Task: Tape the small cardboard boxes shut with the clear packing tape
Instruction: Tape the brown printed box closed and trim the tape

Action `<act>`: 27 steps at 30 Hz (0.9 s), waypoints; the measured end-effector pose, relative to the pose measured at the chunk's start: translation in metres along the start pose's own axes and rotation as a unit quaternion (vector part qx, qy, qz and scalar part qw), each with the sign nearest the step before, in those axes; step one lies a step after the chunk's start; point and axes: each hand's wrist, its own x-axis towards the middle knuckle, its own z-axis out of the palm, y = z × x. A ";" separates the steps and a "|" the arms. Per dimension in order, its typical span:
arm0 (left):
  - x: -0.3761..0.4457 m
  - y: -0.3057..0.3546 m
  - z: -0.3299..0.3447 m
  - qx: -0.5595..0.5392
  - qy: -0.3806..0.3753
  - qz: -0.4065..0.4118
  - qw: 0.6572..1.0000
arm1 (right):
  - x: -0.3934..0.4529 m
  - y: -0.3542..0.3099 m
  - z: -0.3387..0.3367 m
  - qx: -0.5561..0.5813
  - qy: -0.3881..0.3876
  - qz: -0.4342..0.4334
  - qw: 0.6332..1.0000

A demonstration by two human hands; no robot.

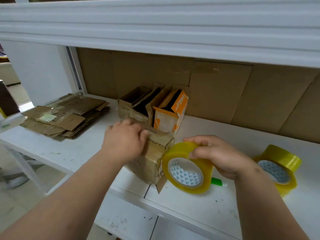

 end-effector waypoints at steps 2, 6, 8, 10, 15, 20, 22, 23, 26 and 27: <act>-0.004 0.013 0.002 0.023 -0.104 -0.004 0.994 | -0.002 0.001 0.006 0.034 -0.026 -0.006 0.999; -0.001 0.000 0.000 -0.052 -0.158 0.000 0.986 | 0.001 0.015 0.019 0.122 -0.062 -0.021 0.990; 0.004 -0.014 -0.005 -0.097 -0.167 -0.001 0.981 | 0.003 0.022 0.028 0.177 -0.071 -0.026 0.981; 0.007 -0.023 -0.007 -0.074 -0.156 0.013 0.985 | 0.004 0.028 0.037 0.209 -0.079 -0.035 0.974; 0.007 -0.024 0.006 -0.030 -0.026 0.057 0.998 | 0.012 0.040 0.060 0.149 0.022 -0.017 0.988; 0.005 -0.033 0.024 -0.069 0.000 0.082 0.994 | 0.013 0.052 0.081 0.245 -0.002 -0.028 0.969; 0.004 -0.034 0.025 -0.088 0.001 0.078 0.993 | 0.015 0.059 0.084 0.295 -0.014 -0.035 0.955; 0.003 -0.034 0.024 -0.091 -0.003 0.077 0.993 | 0.015 0.062 0.084 0.308 -0.017 -0.035 0.951; 0.002 -0.034 0.024 -0.088 -0.014 0.079 0.993 | 0.016 0.069 0.082 0.286 -0.024 -0.036 0.957; 0.002 -0.034 0.024 -0.086 -0.014 0.081 0.993 | 0.015 0.071 0.083 0.266 -0.032 -0.036 0.963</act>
